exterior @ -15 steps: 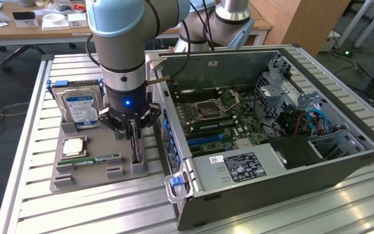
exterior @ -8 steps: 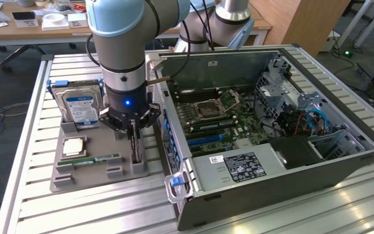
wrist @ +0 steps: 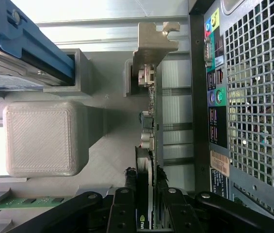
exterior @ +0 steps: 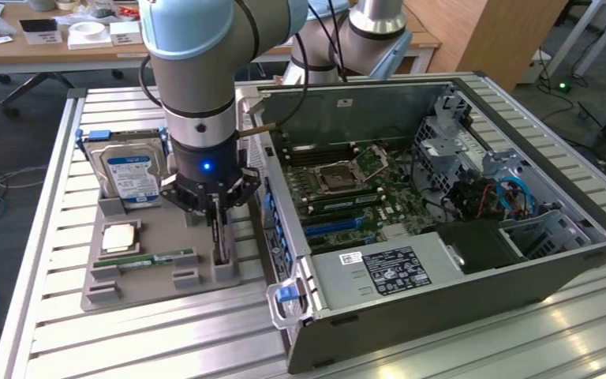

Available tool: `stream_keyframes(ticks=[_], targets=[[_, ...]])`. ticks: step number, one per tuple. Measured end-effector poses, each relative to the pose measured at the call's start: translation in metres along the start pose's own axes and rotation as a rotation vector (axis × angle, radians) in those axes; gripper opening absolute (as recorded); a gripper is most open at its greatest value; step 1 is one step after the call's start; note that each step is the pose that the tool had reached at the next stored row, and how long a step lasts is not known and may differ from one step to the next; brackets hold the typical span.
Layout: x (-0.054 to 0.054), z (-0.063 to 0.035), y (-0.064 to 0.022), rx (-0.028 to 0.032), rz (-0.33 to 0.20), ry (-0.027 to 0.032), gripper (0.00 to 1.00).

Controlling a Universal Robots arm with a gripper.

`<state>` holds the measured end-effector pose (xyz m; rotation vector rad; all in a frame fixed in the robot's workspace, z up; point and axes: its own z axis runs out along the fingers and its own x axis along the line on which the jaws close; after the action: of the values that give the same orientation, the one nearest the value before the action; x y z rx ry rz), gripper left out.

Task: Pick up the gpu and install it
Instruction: 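Pick up the gpu and move the gpu toward the slot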

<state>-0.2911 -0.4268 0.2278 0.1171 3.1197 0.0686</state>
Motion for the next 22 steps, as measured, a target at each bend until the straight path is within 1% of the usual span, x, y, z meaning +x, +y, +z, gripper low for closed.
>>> stream_keyframes(ticks=[4,9,14,17,18,22], targets=[[0.000,0.0000,0.0000,0.0000,-0.002,0.0001,0.26],[0.000,0.0000,0.0000,-0.0007,-0.043,0.0019,0.26],[0.000,0.0000,0.0000,-0.0007,-0.044,0.0019,0.26],[0.000,-0.0083,0.0004,-0.0003,-0.044,0.0019,0.26],[0.000,-0.0137,0.0006,-0.0002,-0.044,0.0019,0.26],[0.000,-0.0219,0.0010,-0.0003,-0.044,0.0020,0.26]])
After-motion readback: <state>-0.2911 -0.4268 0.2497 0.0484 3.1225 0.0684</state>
